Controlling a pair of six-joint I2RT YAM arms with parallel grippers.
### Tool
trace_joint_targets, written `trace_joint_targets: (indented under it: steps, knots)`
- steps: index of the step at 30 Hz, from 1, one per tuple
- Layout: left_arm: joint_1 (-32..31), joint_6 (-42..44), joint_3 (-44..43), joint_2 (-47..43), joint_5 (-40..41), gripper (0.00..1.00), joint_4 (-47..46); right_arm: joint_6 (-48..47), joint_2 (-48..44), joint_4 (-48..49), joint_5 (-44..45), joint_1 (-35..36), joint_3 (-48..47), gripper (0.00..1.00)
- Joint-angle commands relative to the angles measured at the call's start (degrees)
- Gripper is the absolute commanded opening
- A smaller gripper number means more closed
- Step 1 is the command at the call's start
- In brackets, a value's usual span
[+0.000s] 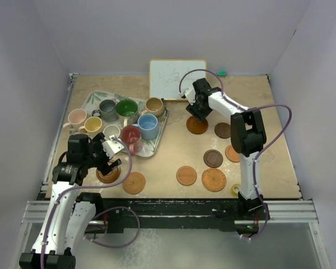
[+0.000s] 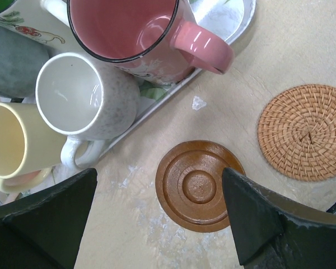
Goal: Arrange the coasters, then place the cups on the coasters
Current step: Move the cup to the center of the board.
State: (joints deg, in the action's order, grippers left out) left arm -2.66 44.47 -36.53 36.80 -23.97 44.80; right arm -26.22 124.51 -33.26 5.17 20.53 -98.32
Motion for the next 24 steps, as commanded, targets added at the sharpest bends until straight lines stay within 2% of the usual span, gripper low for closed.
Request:
trace_joint_targets:
  steps: [1, 8, 14, 24]
  knots:
    - [0.0, 4.2, -2.7, 2.1, 0.9, 0.89, 1.8, -0.1, -6.5, -4.2, -3.4, -0.1, -1.8, 0.6]
    - [0.0, 12.9, -2.1, 10.1, 5.6, 0.88, 5.1, 0.3, -19.6, -6.6, -6.3, -0.1, 3.3, 0.66]
    - [0.0, 19.2, 0.6, 13.8, 7.9, 0.87, -0.1, 2.1, -31.5, -8.0, -8.7, -0.2, 11.3, 0.68]
    - [0.0, 25.4, 5.3, 19.2, 9.3, 0.86, -8.1, 4.9, -45.8, -10.1, -12.4, -0.1, 21.4, 0.7]
